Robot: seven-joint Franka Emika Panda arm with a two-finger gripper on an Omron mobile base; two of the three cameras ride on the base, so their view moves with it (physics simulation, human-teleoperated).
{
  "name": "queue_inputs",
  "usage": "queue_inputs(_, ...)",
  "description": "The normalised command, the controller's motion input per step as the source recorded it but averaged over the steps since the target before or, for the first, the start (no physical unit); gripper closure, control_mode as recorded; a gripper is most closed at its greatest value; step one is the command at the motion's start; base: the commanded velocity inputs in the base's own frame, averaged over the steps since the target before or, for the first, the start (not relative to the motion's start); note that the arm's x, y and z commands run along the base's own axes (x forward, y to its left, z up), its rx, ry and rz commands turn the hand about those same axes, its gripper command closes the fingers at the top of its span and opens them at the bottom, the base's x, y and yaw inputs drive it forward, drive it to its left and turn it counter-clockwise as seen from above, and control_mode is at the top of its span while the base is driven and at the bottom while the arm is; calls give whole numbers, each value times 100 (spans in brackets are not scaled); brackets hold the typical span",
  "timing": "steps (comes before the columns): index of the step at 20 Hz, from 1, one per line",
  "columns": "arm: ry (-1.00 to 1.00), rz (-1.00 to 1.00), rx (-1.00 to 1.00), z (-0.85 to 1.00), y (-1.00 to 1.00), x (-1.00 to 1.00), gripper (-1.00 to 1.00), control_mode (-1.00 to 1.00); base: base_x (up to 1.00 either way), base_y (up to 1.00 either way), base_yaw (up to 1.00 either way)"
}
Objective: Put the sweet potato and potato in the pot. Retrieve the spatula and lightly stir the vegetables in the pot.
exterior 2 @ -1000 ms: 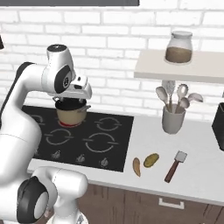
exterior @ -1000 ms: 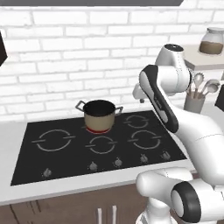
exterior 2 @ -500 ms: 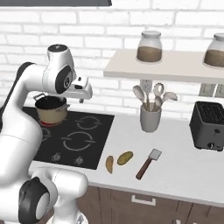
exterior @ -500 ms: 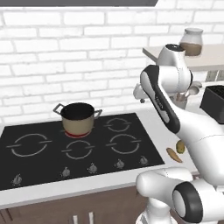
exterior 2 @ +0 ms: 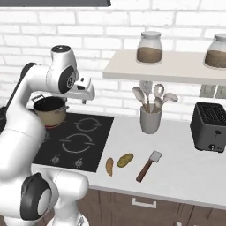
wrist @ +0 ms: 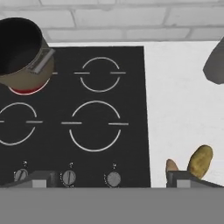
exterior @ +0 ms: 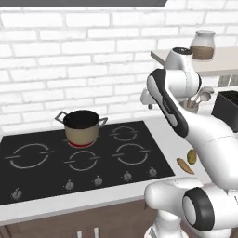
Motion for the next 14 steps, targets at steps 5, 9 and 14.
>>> queue_inputs(5, 7, -13, 0, -57, -58, -1, -100, -100, 0, 0, 0)
queue_inputs(9, 5, -16, 0, -64, -61, -20, -100, -100, 0, 0, 0)
queue_inputs(14, 2, -17, 0, -64, -58, -21, -100, -100, 0, 0, 0)
